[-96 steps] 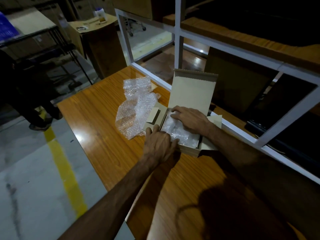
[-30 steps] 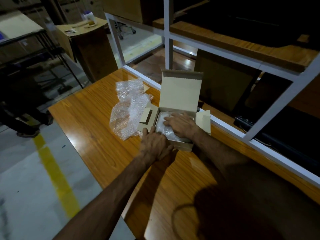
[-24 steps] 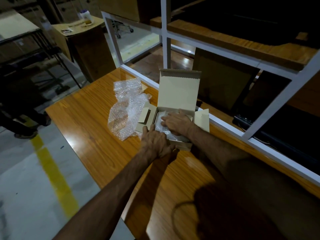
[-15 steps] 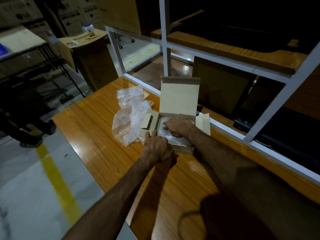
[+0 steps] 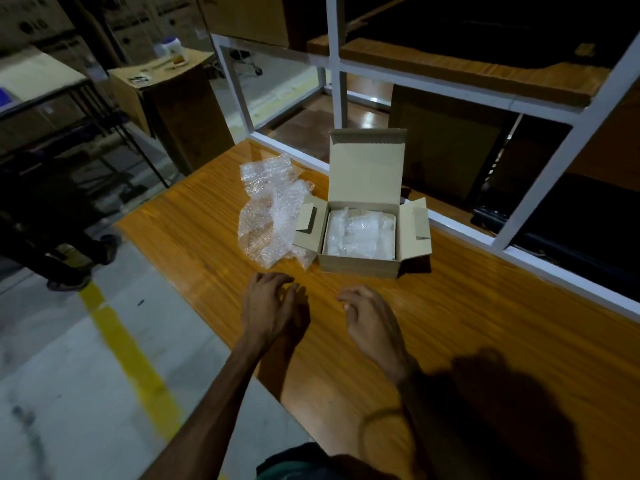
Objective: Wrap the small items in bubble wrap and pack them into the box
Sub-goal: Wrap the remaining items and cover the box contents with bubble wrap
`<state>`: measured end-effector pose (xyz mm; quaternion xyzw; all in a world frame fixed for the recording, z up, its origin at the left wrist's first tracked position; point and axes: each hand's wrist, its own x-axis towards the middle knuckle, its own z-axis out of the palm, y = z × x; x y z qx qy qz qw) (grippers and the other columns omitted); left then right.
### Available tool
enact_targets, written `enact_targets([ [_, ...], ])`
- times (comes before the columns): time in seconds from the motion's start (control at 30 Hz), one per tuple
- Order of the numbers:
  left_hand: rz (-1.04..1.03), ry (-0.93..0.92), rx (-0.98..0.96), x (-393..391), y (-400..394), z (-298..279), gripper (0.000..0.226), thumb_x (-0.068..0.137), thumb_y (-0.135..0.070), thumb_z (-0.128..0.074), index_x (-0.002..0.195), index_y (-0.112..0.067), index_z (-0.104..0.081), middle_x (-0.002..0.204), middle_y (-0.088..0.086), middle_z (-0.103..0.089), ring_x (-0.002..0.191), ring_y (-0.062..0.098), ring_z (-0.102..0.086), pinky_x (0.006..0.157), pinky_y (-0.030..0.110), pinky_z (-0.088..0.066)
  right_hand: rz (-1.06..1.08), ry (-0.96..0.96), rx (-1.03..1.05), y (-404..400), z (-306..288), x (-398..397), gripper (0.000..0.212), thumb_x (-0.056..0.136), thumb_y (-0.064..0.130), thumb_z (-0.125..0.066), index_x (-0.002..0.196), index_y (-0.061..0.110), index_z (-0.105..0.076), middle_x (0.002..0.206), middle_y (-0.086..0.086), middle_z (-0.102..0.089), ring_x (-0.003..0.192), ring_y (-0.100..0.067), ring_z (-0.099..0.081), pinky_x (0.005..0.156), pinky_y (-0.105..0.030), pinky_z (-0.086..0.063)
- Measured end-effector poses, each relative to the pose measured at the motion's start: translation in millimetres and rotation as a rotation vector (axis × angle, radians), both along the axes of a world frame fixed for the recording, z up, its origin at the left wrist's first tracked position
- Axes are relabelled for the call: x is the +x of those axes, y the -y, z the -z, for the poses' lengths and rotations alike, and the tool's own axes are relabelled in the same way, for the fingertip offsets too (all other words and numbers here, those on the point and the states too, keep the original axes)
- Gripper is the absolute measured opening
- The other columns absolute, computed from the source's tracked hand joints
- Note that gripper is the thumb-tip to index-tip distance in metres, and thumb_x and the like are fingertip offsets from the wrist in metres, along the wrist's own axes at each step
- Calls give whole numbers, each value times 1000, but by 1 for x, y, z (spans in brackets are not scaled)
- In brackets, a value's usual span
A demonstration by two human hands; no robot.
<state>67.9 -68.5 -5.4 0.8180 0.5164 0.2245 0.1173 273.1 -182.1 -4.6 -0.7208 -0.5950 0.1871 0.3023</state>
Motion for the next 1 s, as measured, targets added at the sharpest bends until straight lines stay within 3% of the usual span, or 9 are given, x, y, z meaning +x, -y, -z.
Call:
enact_targets([
  [0.17, -72, 10, -72, -31, -38, 1, 34, 102, -38, -60, 123, -16, -73, 129, 7, -69, 120, 27, -56, 98, 46, -46, -74, -98, -116, 10, 14, -29, 33, 105, 18, -56, 134, 26, -69, 134, 10, -63, 124, -10, -58, 103, -24, -48],
  [0.3, -69, -161, -125, -40, -76, -15, 42, 97, -34, -71, 136, -20, -68, 158, 20, -40, 145, 42, -36, 111, 58, -43, -119, -112, -138, -3, 4, -41, 36, 106, 21, -56, 141, 25, -64, 138, 7, -61, 126, -11, -56, 105, -23, -44],
  [0.43, -130, -212, -175, -45, -112, -19, 42, 98, -41, -68, 137, -26, -68, 168, 24, -24, 154, 45, -22, 115, 63, -35, -145, -128, -161, -24, -10, -52, 39, 107, 22, -56, 146, 24, -61, 146, 4, -59, 132, -13, -55, 104, -20, -38],
  [0.5, -125, -233, -308, -52, -134, -9, 49, 99, -55, -56, 138, -27, -67, 166, 27, -30, 157, 44, -20, 118, 66, -33, -162, -126, -174, -33, -16, -57, 40, 108, 21, -55, 148, 23, -59, 149, 2, -57, 135, -15, -54, 106, -21, -37],
  [0.57, -80, -216, -368, -60, -147, 1, 64, 99, -64, -44, 144, -22, -61, 158, 21, -46, 149, 43, -39, 110, 66, -44, -158, -140, -183, -40, -22, -61, 42, 108, 21, -56, 150, 22, -57, 152, 1, -55, 138, -16, -52, 110, -23, -37],
  [0.63, -49, -17, -371, -63, -146, -2, 65, 103, -55, -49, 153, -14, -50, 153, 12, -55, 134, 35, -59, 105, 58, -53, -146, -166, -178, -46, -28, -64, 43, 108, 20, -57, 151, 23, -56, 153, 2, -55, 138, -16, -52, 111, -25, -38],
  [0.77, -66, 331, -291, -61, -143, -30, 67, 99, -33, -63, 156, -4, -44, 162, 11, -44, 149, 27, -44, 119, 50, -42, -117, -187, -152, -58, -39, -69, 45, 108, 20, -58, 152, 23, -55, 153, 2, -56, 137, -16, -54, 110, -27, -41],
  [0.9, -100, 526, -248, -59, -151, -68, 48, 101, -25, -65, 148, -22, -58, 146, 11, -62, 113, 25, -70, 84, 39, -64, -119, -256, -98, -75, -54, -79, 45, 107, 16, -58, 151, 26, -56, 147, 0, -59, 133, -14, -54, 111, -34, -45],
  [1.0, -49, 613, -251, -57, -153, -101, 34, 99, -16, -67, 132, -24, -71, 140, -1, -66, 111, 10, -70, 91, 41, -63, -134, -278, -31, -92, -65, -87, 47, 105, 14, -59, 152, 22, -55, 145, -3, -61, 129, -13, -57, 111, -42, -50],
])
